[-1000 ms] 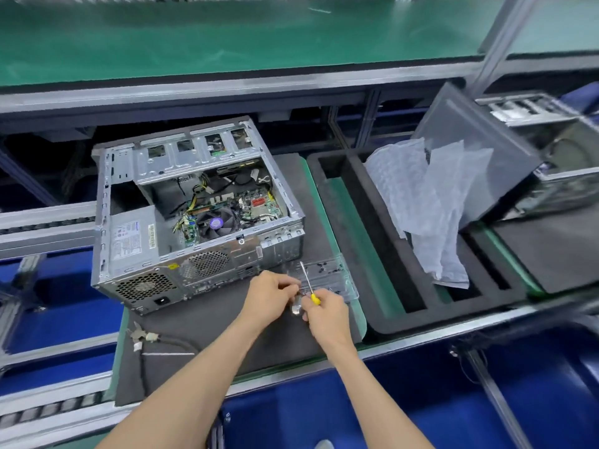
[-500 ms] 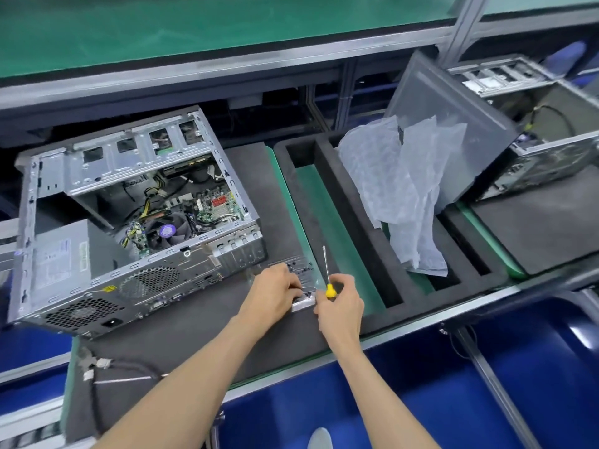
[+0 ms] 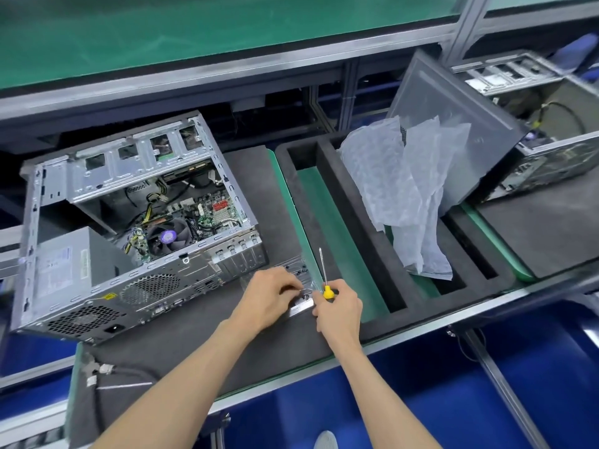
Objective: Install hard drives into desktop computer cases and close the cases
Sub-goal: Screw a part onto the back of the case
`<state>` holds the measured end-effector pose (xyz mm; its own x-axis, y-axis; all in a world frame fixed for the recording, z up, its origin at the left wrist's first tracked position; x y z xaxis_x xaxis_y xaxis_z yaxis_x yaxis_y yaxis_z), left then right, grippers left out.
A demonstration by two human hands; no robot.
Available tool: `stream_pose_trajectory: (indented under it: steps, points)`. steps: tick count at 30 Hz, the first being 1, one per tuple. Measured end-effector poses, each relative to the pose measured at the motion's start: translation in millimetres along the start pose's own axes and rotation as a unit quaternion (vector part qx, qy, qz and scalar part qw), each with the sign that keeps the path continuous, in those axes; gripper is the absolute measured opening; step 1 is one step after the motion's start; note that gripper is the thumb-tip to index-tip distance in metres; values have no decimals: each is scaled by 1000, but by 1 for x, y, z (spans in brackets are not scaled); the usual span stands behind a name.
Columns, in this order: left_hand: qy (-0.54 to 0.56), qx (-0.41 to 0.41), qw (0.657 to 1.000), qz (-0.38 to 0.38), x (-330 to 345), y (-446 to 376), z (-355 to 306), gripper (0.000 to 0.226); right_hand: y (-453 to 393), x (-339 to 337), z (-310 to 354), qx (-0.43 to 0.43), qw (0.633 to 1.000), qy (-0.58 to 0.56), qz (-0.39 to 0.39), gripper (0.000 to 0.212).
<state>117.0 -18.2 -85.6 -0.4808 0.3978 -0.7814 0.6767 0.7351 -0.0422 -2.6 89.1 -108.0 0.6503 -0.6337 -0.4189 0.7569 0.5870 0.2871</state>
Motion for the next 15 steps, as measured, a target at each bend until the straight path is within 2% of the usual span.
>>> stream_pose_trajectory:
  steps: [2, 4, 11, 15]
  points:
    - [-27, 35, 997, 56, 8, -4, -4, 17, -1, 0, 0, 1, 1000, 0, 1, 10]
    - [-45, 63, 994, 81, 14, -9, -7, 24, -1, -1, 0, 1, 1000, -2, 1, 12]
    - [-118, 154, 977, 89, 19, -14, -7, 25, -4, 3, -3, -2, 1000, -2, -2, 9]
    - [-131, 170, 973, 87, 25, -10, -7, 14, -3, 3, -3, -1, 1000, 8, -6, 7]
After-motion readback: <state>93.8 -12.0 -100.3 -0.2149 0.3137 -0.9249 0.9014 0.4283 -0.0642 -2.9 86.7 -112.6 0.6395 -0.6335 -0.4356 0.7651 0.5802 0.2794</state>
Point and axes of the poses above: each hand's wrist, its own y-axis away from the middle knuckle, its own x-axis out of the palm, z = x × y, the point moved 2 cm from there along -y, towards the middle knuckle, and after that the axes turned 5 degrees about -z, right-handed, at the moved point
